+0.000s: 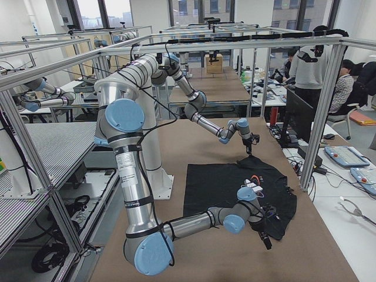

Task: Fold clothes
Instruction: 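Move left gripper to shirt shoulder while right gripper approaches the sleeve, then move the right gripper to the opposite shoulder near the collar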

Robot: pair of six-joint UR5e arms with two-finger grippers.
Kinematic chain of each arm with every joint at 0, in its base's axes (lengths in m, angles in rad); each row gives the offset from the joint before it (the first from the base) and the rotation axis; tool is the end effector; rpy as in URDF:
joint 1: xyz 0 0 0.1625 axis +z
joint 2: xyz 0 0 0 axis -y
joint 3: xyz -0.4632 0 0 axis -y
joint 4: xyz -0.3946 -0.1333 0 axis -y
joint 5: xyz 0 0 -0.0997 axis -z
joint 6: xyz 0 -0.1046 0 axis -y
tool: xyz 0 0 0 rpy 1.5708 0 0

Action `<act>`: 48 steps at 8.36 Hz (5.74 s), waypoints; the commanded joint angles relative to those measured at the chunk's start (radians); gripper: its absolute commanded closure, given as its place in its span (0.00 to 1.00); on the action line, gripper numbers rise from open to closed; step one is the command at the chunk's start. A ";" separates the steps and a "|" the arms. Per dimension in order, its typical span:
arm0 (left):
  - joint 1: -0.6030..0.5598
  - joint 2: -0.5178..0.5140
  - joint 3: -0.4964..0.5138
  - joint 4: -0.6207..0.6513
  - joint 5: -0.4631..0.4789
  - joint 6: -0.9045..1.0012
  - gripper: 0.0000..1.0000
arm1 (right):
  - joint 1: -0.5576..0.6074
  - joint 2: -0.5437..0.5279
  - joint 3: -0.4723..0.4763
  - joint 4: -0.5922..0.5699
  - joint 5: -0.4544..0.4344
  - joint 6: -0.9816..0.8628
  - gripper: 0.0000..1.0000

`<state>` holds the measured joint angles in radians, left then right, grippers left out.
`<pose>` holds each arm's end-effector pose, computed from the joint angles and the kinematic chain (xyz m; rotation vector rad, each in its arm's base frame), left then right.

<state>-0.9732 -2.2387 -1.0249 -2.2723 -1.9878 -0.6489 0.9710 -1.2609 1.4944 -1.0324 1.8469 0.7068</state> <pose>0.3842 -0.7261 0.4700 0.4291 0.7921 0.1239 -0.2899 -0.6095 0.5149 0.4494 -0.6740 -0.0055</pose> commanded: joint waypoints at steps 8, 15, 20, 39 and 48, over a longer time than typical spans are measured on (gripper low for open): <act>0.140 -0.108 -0.095 0.014 0.098 -0.409 1.00 | -0.006 0.000 0.000 0.000 0.000 0.000 0.06; 0.209 -0.122 -0.072 0.011 0.204 -0.417 0.08 | -0.008 0.000 -0.002 0.000 0.000 0.000 0.06; 0.189 -0.116 -0.113 0.011 0.191 -0.433 0.00 | -0.008 0.144 -0.119 -0.006 0.000 0.136 0.07; 0.192 -0.113 -0.113 0.010 0.196 -0.414 0.00 | -0.058 0.267 -0.301 0.209 -0.110 0.350 1.00; 0.189 -0.091 -0.112 0.007 0.193 -0.402 0.00 | -0.169 0.514 -0.313 -0.064 -0.230 0.602 1.00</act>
<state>-0.7833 -2.3324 -1.1367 -2.2656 -1.7947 -1.0515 0.8344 -0.7900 1.2049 -1.0664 1.6700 1.2773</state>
